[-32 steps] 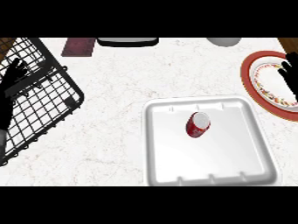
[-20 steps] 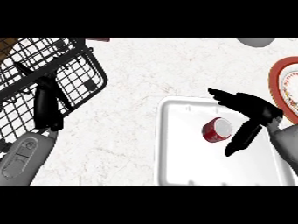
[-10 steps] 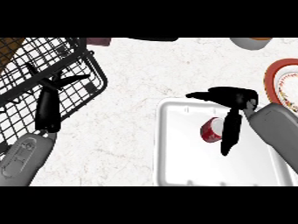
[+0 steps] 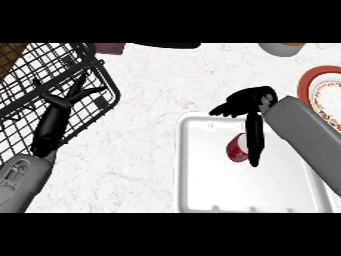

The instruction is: Pick the can from the tray and place it in the plate

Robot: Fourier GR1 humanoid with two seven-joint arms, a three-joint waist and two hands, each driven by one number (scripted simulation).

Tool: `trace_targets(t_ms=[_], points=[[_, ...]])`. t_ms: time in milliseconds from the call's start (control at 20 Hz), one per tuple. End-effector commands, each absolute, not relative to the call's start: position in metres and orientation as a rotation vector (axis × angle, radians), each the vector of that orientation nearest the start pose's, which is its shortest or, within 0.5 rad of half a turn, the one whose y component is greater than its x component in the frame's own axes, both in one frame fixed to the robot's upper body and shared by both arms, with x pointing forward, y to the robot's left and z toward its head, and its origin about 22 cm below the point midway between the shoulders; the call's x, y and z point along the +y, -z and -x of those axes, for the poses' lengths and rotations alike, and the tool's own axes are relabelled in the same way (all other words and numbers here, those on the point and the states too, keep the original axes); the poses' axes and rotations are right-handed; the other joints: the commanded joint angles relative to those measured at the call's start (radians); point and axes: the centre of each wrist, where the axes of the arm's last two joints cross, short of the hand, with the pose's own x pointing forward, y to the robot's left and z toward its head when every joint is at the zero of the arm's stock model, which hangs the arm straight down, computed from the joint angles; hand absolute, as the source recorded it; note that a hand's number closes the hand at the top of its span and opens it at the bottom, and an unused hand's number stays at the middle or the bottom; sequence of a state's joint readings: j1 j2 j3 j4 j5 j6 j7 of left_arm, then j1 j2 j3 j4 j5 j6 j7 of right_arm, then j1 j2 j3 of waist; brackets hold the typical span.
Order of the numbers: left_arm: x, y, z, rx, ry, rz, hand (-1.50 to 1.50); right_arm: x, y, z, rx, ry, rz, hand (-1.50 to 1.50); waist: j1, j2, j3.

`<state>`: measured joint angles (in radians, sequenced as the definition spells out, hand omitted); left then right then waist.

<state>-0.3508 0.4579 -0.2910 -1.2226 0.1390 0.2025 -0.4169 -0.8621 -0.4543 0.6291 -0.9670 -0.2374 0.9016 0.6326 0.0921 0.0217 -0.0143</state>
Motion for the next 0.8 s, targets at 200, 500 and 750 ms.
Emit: trace_targets(t_ms=[200,500,750], points=[[0.247,-0.043,-0.308,-1.813,0.525,0.043,0.00,-0.158,-0.134,-0.441,-0.292,-1.620,0.025,-1.50,-0.008,-0.014,0.014],[0.258,-0.061,-0.316,-1.802,0.532,0.041,0.00,-0.146,-0.139,-0.456,-0.255,-1.590,0.009,-1.50,-0.010,-0.008,0.015],[0.251,-0.067,-0.316,-1.791,0.534,0.051,0.00,-0.158,-0.121,-0.458,-0.214,-1.555,-0.050,-1.50,-0.008,-0.007,0.015]])
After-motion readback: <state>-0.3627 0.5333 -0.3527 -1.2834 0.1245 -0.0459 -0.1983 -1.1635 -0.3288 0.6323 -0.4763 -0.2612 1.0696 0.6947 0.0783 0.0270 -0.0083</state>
